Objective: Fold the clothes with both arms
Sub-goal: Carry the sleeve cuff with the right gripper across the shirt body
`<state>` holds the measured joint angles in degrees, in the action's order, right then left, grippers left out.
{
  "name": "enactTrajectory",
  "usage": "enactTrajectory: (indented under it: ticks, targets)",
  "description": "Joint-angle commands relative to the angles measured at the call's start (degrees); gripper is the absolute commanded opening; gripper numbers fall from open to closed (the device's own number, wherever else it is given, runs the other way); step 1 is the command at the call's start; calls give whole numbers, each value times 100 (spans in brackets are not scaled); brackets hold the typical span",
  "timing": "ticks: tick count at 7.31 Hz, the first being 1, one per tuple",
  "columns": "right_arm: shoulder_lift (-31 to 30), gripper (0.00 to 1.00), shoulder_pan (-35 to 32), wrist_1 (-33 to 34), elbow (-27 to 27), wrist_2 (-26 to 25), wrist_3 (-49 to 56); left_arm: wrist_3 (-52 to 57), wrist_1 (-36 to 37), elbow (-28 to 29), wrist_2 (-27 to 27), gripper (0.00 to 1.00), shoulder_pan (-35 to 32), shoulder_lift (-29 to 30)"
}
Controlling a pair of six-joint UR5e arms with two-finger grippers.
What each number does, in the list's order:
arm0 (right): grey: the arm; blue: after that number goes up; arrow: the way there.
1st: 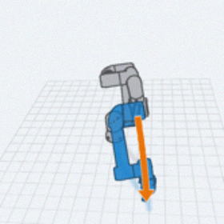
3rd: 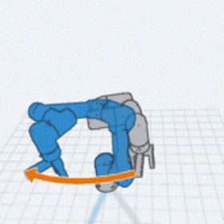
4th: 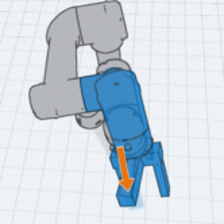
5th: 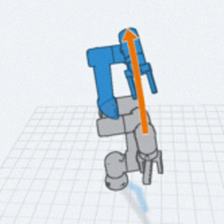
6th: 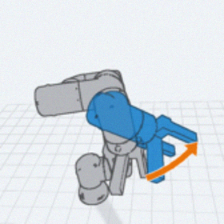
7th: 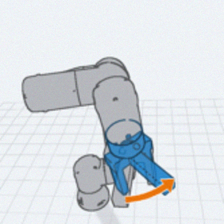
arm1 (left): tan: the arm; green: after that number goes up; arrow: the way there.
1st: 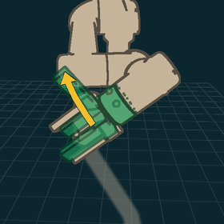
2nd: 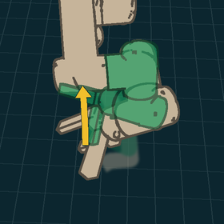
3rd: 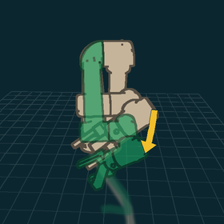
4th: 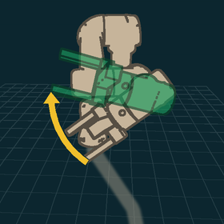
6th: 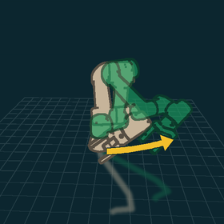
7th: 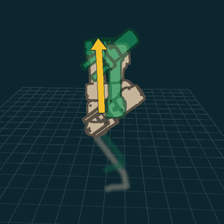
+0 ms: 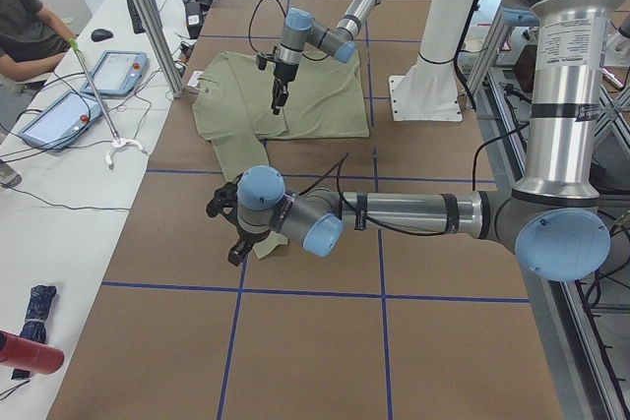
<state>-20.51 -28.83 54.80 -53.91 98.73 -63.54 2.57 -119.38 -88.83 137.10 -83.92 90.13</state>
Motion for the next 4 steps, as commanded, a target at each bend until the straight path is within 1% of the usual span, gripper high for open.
enactTrajectory:
  ticks: [1,2,3,4]
  targets:
    - [-32,100,-86,187,-84,-21,-386,-812,-76,6,-34,100,51,57]
    - [-84,100,-201,1251,-554,76,-370,-1324,-182,-20,-217,100,277,57]
    - [-259,100,-498,2123,-1072,703,-292,-2251,-635,-29,-593,100,567,5]
    - [-460,100,-796,2332,-1304,1101,-300,-3357,-1388,-29,-780,100,961,-170]
